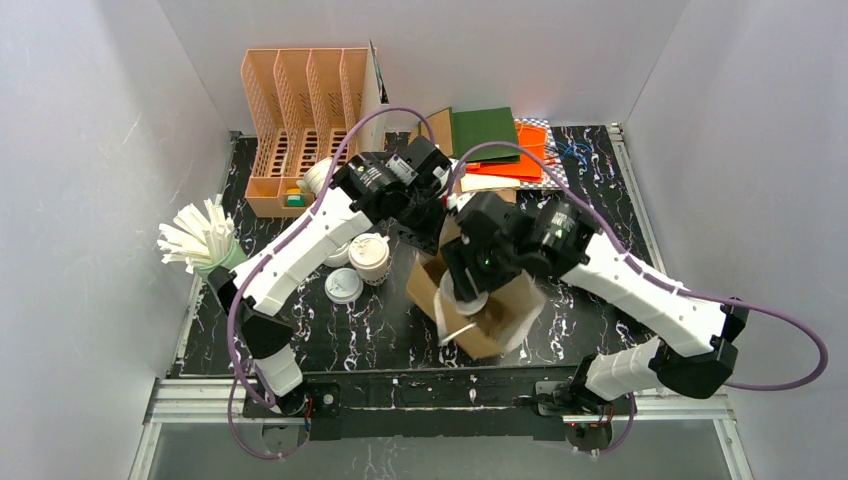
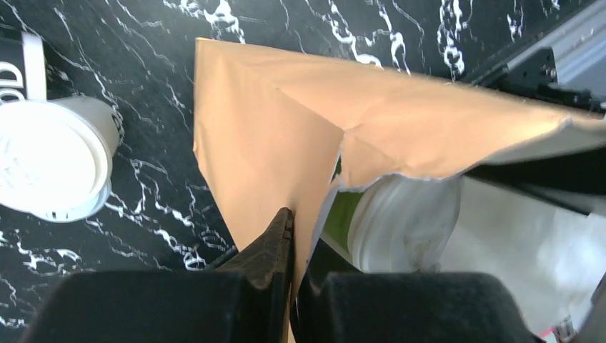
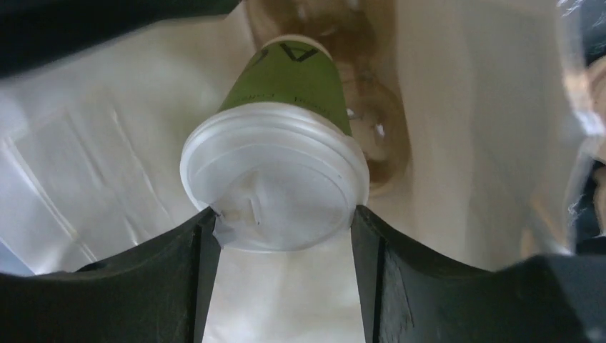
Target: Pack the takeout coffee
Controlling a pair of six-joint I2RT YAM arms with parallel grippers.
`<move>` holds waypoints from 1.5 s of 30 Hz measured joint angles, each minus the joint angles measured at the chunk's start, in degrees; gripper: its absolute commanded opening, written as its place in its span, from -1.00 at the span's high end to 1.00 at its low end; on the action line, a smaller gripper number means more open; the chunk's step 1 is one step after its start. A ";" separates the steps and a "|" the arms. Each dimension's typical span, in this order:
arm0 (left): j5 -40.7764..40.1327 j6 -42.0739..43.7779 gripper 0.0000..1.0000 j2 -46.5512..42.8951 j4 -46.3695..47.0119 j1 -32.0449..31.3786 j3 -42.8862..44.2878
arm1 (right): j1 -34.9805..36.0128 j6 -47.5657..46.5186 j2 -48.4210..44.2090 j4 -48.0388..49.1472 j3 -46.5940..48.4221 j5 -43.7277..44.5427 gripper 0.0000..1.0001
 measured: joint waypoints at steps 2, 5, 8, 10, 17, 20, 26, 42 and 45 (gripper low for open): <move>1.40 1.11 1.00 -0.94 -1.81 -0.44 0.31 | 5.73 1.57 -0.81 -0.24 -0.42 0.37 0.58; 2.45 2.25 1.00 -2.78 -3.06 -1.81 -1.55 | 11.13 3.28 -2.64 -0.22 -2.54 1.16 0.58; 2.36 3.02 1.00 -5.57 -1.97 -3.74 -6.08 | 13.84 4.26 -4.39 -0.31 -4.90 1.66 0.60; 2.05 3.56 1.00 -7.93 -0.39 -4.52 -9.57 | 15.43 4.94 -4.68 -0.46 -5.66 2.80 0.61; -1.86 5.16 1.00 -13.92 6.75 -5.29 -14.73 | 19.69 7.54 -3.82 3.08 -8.96 10.43 0.63; -5.27 6.64 1.00 -14.38 8.90 -5.92 -14.69 | 20.90 7.96 -3.69 5.31 -11.54 14.38 0.63; -9.42 8.98 1.00 -14.38 11.80 -7.80 -15.06 | 21.73 6.86 -5.75 9.99 -16.61 22.29 0.63; -5.05 6.56 1.00 -15.28 18.58 -9.01 -23.67 | 12.66 10.64 -9.42 10.93 -20.15 22.73 0.62; -5.03 5.51 1.00 -16.31 19.87 -9.33 -24.74 | 12.63 10.93 -8.87 12.28 -20.13 22.27 0.63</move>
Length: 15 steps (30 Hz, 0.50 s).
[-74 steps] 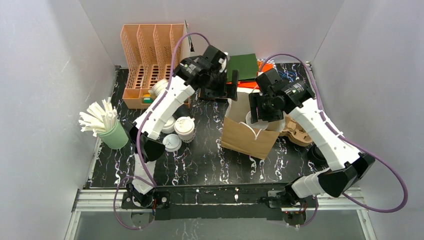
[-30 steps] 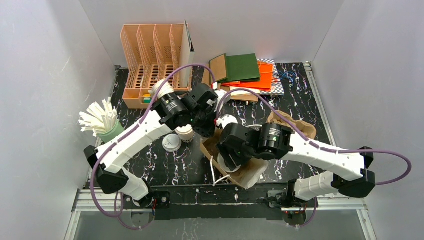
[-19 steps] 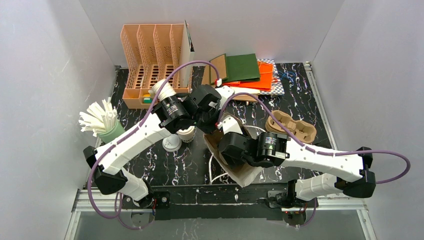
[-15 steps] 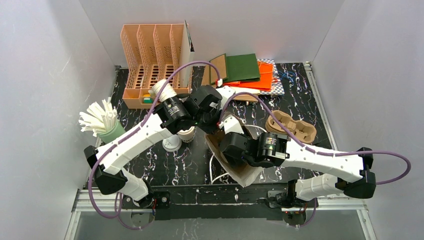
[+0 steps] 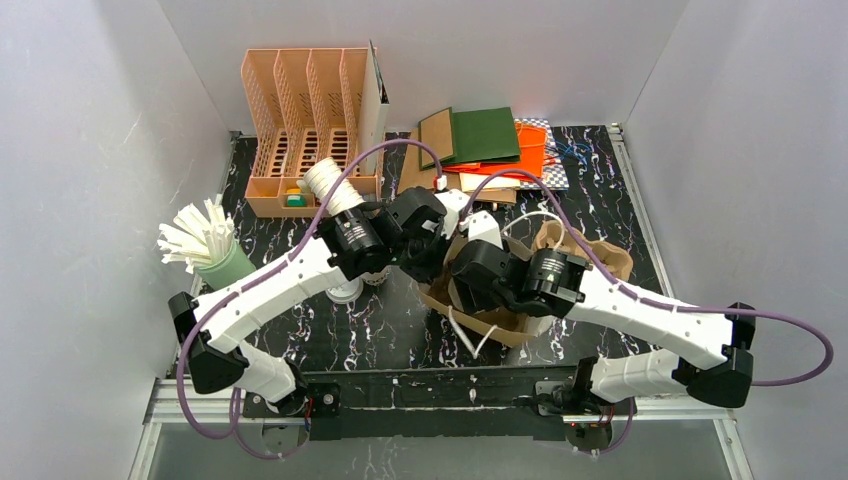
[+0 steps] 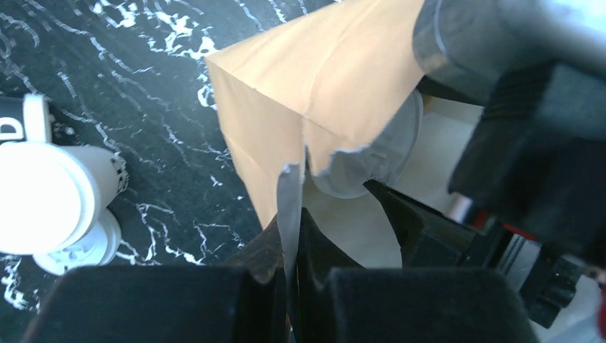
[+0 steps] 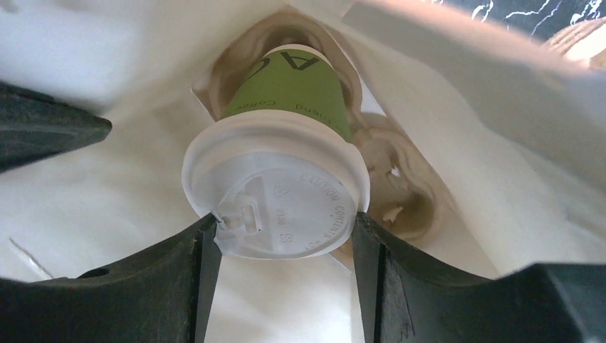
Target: Pack the takeout coffee
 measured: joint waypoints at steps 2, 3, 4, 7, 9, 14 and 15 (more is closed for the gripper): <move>-1.57 -0.79 1.00 -0.61 0.04 0.00 -0.52 | -0.09 0.11 1.07 0.87 0.33 -0.17 0.63; -2.75 -1.20 1.00 -0.94 0.04 0.02 -0.74 | -0.15 0.26 1.73 1.40 0.63 -0.22 0.63; -3.74 -1.42 1.00 -1.16 0.09 0.09 -0.87 | -0.28 0.42 2.34 1.88 0.92 -0.28 0.63; -6.75 -1.66 1.00 -1.79 1.18 0.07 -0.92 | -0.50 0.96 3.08 3.06 1.14 -0.26 0.68; -7.89 -1.05 1.00 -2.14 2.84 -0.07 -0.92 | -0.76 0.92 3.23 3.28 1.33 0.02 0.71; -10.05 0.85 1.00 -2.60 6.38 -0.35 -0.79 | -1.46 0.48 3.78 4.20 2.78 2.23 0.71; -10.25 1.07 1.00 -2.62 6.93 -0.39 -0.79 | -1.70 0.31 3.78 4.52 2.82 2.51 0.71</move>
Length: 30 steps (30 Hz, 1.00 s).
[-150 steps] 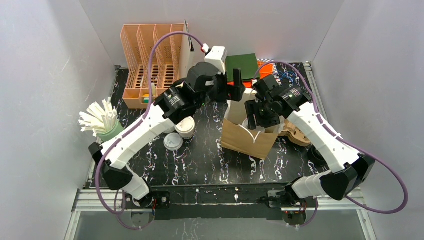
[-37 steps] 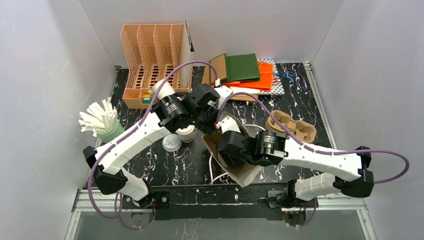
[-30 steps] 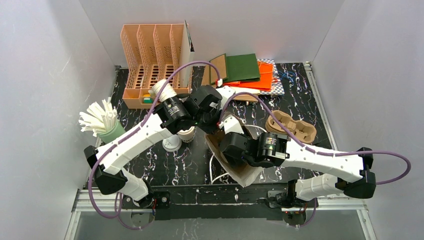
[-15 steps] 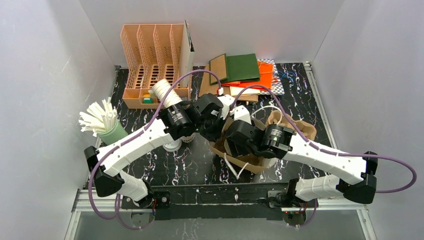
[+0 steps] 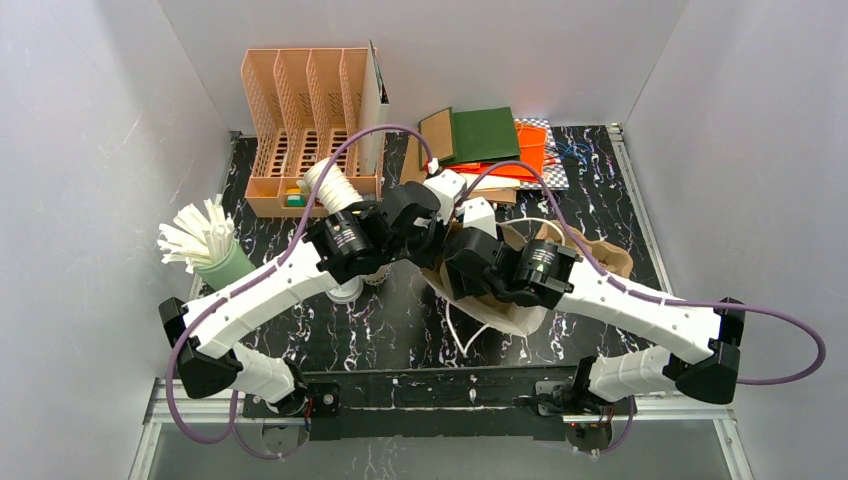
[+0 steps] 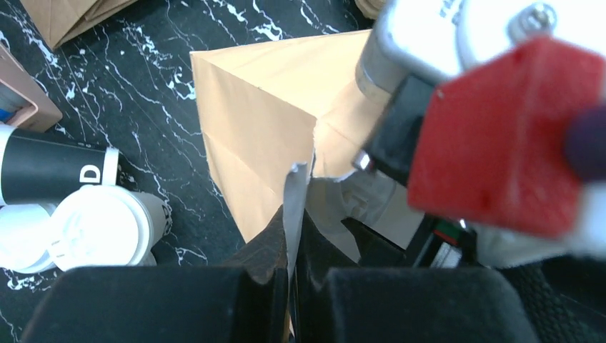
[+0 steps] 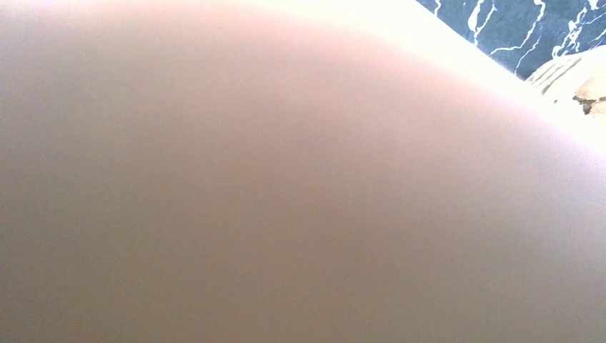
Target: Pack the takeout coffee
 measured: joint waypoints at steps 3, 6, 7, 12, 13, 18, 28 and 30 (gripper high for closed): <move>-0.24 0.20 1.00 -0.02 1.38 -0.04 -0.02 | -1.90 -0.66 0.00 1.16 0.00 0.17 0.71; -0.59 1.38 1.00 -0.31 2.64 -0.66 -0.46 | -5.60 -2.08 0.02 1.73 -0.09 -1.05 0.71; -0.52 1.53 1.00 -0.31 2.73 -1.05 -0.61 | -6.75 -2.29 0.09 2.47 -0.09 -1.27 0.71; -0.70 1.64 1.00 -0.31 2.71 -2.29 -1.53 | -10.34 -3.87 0.74 2.84 -0.07 -1.99 0.71; -0.96 1.62 1.00 -0.31 2.67 -2.29 -1.53 | -10.40 -3.89 0.96 2.67 -0.02 -2.08 0.71; -3.43 1.14 1.00 -0.44 2.62 -2.45 -2.12 | -10.67 -3.89 2.43 -1.14 1.84 -2.99 0.71; -2.86 -1.66 1.00 -1.66 4.00 -3.63 -3.52 | -10.62 -4.85 4.00 -13.40 9.07 -7.50 0.69; -1.66 -2.19 1.00 -2.19 3.96 -3.82 -4.37 | -9.88 -5.73 3.80 -14.56 9.03 -8.83 0.69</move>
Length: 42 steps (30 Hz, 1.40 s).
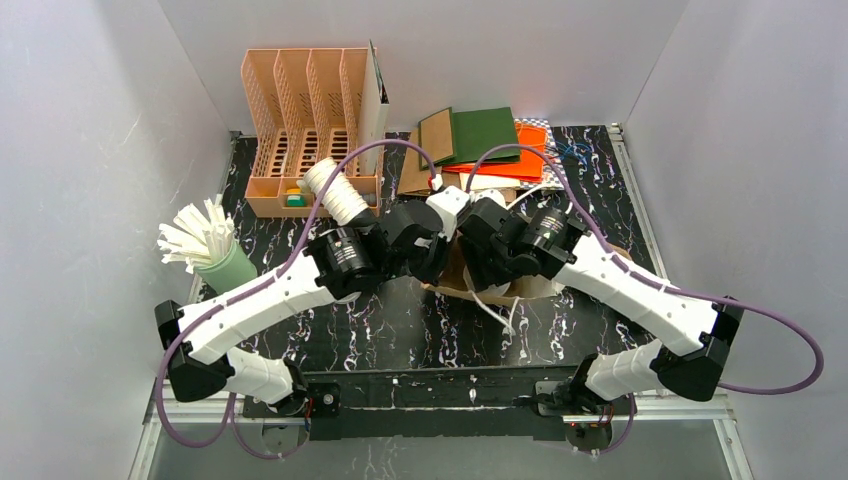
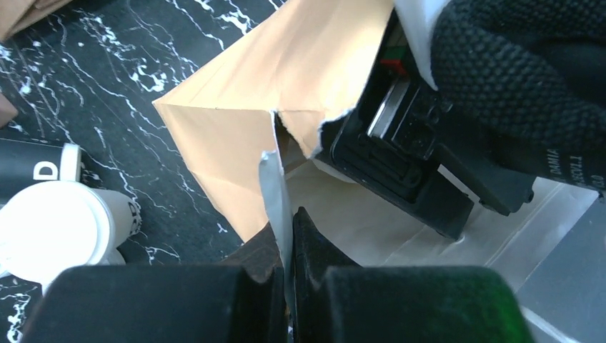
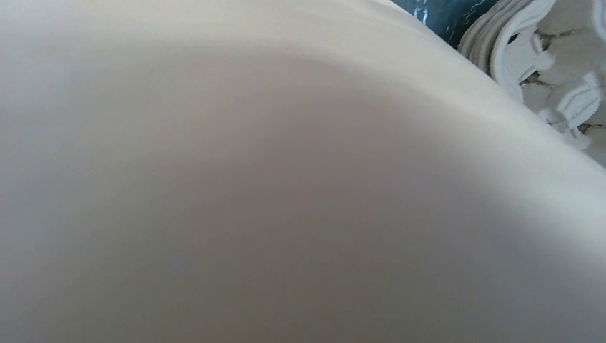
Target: Pack the takeout coffee
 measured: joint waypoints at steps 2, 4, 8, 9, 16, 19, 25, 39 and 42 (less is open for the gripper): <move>1.51 -0.44 1.00 -0.63 -0.13 -0.02 -0.85 | 0.87 -1.09 -0.11 -0.74 -0.11 -1.11 0.69; 4.68 -0.72 1.00 -1.20 -0.15 1.36 -1.51 | 2.69 -2.51 -0.26 -0.66 -0.15 -2.34 0.70; 14.53 -1.05 1.00 -1.38 0.11 7.78 -2.29 | 5.40 -3.65 -0.31 0.50 -0.15 -5.29 0.71; 16.85 -0.79 1.00 -1.31 0.61 9.86 -2.27 | 5.51 -3.87 -0.28 0.92 -0.15 -6.10 0.72; 26.25 2.86 1.00 5.70 0.09 16.33 1.95 | 8.33 -5.09 -0.76 3.76 -0.52 -11.87 0.72; 29.97 5.53 1.00 11.89 -1.38 16.83 5.62 | 9.05 -6.97 -1.07 4.61 -0.98 -12.13 0.73; 32.39 10.23 0.98 20.31 -6.54 17.44 13.75 | 9.42 -6.45 1.29 3.21 -0.46 -9.73 0.73; 36.30 17.88 1.00 28.52 -16.37 17.05 32.26 | 9.60 -0.57 1.53 -7.39 -0.26 -5.31 0.74; 36.35 19.56 1.00 30.14 -18.60 17.05 35.21 | 9.86 -0.96 2.78 -8.39 0.68 -4.15 0.74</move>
